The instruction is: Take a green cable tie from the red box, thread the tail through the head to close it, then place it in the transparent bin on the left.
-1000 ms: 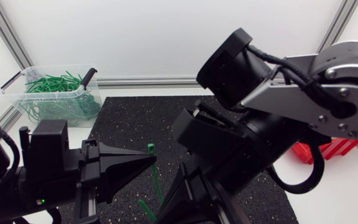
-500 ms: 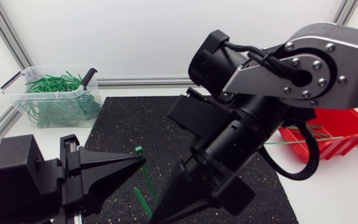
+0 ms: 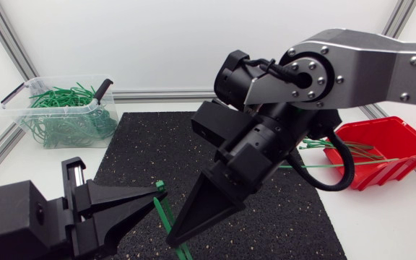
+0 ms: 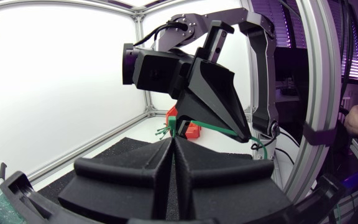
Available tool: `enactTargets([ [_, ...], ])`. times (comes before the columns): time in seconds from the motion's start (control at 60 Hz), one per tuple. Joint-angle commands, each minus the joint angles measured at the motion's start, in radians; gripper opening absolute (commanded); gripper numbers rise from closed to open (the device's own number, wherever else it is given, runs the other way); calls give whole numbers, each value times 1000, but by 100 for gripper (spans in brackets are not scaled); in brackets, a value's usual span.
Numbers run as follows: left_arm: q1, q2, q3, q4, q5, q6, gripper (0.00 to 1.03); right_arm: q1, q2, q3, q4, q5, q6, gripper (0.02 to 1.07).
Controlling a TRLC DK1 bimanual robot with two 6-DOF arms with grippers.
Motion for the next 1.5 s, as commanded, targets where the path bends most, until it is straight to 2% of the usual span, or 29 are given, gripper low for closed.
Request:
enactTargets([
  [0.0,-20,-8,-25,24,-18,47,4,-7,13,22,-22,-15,4,8],
  [0.617,-43,13,134,-25,-42,44,4,-10,-53,117,-125,-40,11,8],
  [1.133,-48,23,191,-64,-65,40,4,-26,-84,131,-144,-46,16,8],
  [1.483,-51,-8,176,-50,-65,-163,4,-26,-66,108,-169,-72,31,8],
])
